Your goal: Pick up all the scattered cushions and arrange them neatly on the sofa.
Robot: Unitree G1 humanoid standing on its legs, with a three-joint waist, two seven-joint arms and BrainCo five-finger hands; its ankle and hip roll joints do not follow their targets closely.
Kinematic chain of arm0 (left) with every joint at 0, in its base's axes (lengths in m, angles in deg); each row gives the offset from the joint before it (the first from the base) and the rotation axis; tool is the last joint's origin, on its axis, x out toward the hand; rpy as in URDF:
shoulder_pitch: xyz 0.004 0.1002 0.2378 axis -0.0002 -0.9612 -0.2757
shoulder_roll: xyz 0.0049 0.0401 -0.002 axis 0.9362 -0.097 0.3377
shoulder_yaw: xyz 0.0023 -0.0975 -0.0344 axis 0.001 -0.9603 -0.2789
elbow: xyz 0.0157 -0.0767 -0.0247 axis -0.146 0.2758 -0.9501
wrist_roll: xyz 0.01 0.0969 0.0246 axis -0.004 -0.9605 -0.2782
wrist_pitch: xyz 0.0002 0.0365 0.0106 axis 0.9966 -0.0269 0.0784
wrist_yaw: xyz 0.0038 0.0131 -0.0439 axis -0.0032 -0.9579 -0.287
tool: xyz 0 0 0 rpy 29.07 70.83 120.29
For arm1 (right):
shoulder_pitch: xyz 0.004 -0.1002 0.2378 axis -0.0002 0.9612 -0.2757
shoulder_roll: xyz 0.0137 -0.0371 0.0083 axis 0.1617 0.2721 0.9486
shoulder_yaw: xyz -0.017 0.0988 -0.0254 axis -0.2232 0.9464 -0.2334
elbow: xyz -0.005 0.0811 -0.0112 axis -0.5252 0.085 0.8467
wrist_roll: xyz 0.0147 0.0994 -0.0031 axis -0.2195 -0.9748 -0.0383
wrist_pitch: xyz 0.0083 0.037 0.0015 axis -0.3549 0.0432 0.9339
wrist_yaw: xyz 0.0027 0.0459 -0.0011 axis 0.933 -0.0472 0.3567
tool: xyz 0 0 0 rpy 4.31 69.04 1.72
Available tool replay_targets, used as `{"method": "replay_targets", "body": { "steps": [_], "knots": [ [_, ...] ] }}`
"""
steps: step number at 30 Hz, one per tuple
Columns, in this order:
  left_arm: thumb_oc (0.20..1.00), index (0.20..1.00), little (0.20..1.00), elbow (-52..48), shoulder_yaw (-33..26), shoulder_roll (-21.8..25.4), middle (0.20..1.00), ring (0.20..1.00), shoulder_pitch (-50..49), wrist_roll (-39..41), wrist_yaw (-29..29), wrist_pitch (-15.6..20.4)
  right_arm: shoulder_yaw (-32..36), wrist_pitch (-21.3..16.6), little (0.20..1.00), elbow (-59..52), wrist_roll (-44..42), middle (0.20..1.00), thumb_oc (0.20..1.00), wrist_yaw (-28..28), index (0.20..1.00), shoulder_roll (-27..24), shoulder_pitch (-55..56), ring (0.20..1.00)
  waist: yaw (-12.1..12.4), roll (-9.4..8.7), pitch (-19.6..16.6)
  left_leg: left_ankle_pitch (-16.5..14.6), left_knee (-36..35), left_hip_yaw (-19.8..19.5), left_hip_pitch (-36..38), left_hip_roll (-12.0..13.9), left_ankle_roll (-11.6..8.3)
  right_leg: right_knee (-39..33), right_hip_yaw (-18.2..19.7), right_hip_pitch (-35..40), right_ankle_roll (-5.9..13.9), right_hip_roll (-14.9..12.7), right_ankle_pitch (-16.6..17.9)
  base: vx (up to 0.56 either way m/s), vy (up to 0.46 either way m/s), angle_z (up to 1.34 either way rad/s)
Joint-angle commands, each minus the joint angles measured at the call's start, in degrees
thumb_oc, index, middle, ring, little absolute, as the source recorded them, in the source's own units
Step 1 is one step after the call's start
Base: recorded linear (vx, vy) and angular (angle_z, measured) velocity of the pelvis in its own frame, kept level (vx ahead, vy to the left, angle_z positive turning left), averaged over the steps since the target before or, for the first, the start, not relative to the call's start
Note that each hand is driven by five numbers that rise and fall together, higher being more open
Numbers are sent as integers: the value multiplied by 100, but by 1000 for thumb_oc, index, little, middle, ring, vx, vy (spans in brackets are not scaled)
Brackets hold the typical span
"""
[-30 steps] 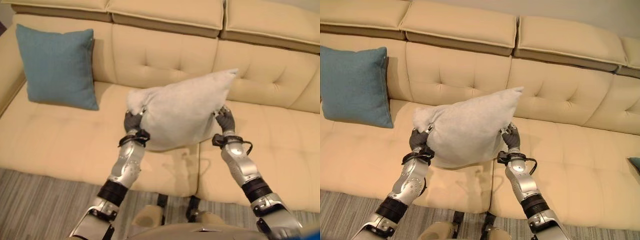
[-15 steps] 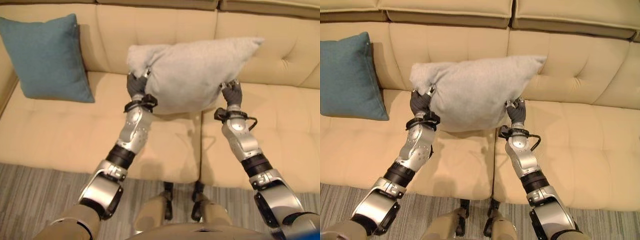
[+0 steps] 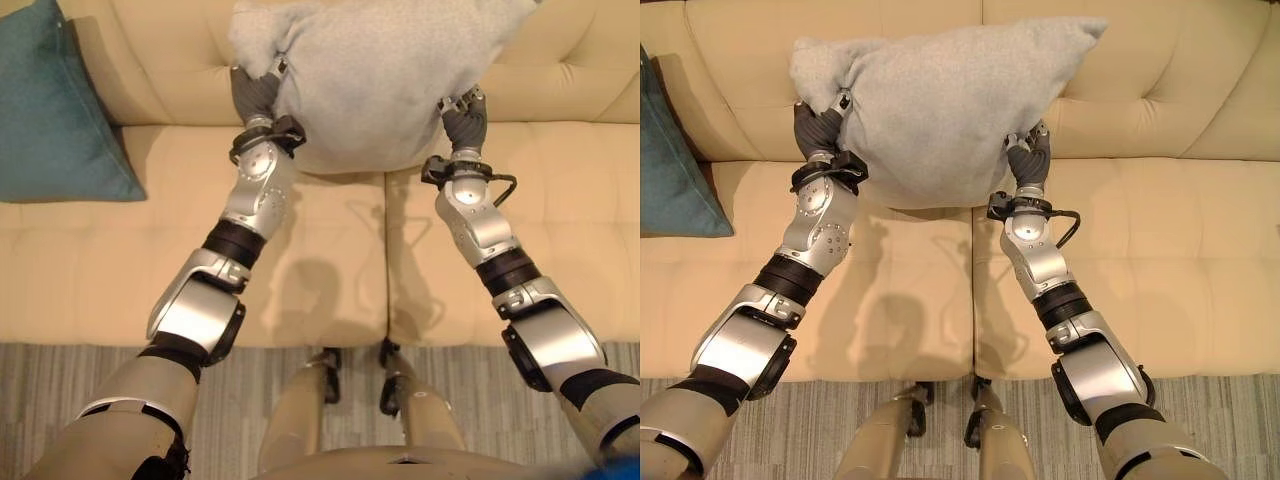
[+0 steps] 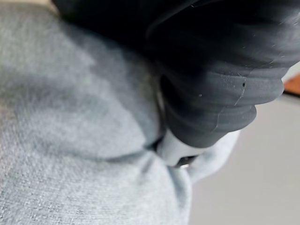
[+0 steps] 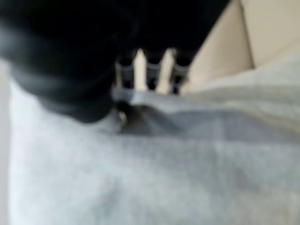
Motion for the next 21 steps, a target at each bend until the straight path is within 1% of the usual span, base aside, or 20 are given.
{"method": "replay_targets", "body": {
  "steps": [1, 5, 9, 18, 21],
  "knots": [
    [200, 200, 200, -7, 625, -573, 200, 200, 866, -428, 343, 288, -272, -559, 200, -523, 531, 200, 200, 256, 200, 504, -709, 200, -76, 94, -135, -620, -85, 196, 777, 181, -569, 213, -375, 310, 872, -289, -569, 14, 14, -18],
    [200, 200, 200, -218, 565, -739, 200, 200, 635, -445, 292, 278, -273, -492, 200, -533, 585, 200, 200, 261, 200, 518, -519, 200, -74, 64, -51, -660, -56, 224, 849, 178, -543, 210, -346, 364, 860, -298, -576, 5, 12, 6],
    [200, 200, 200, -201, 571, -798, 200, 200, 626, -480, 276, 247, -286, -476, 200, -510, 597, 200, 200, 286, 200, 508, -523, 200, -82, 44, 34, -661, -33, 225, 816, 157, -535, 221, -322, 337, 854, -309, -559, 0, 0, 0],
    [200, 200, 200, 70, 536, -808, 200, 200, 743, -522, 235, 220, -268, -444, 200, -205, 638, 200, 200, 176, 200, 370, -896, 200, -71, -2, 243, -623, 25, 157, 512, 133, -522, 294, -301, 66, 851, -321, -522, -8, -5, -4],
    [200, 200, 200, 313, 558, -690, 200, 200, 906, -588, 226, 177, -286, -436, 200, 41, 632, 200, 200, 127, 200, 310, -1108, 200, -57, -15, 333, -567, -22, 123, 400, 147, -535, 303, -308, -77, 861, -297, -490, 7, -15, -2]
  ]
}}
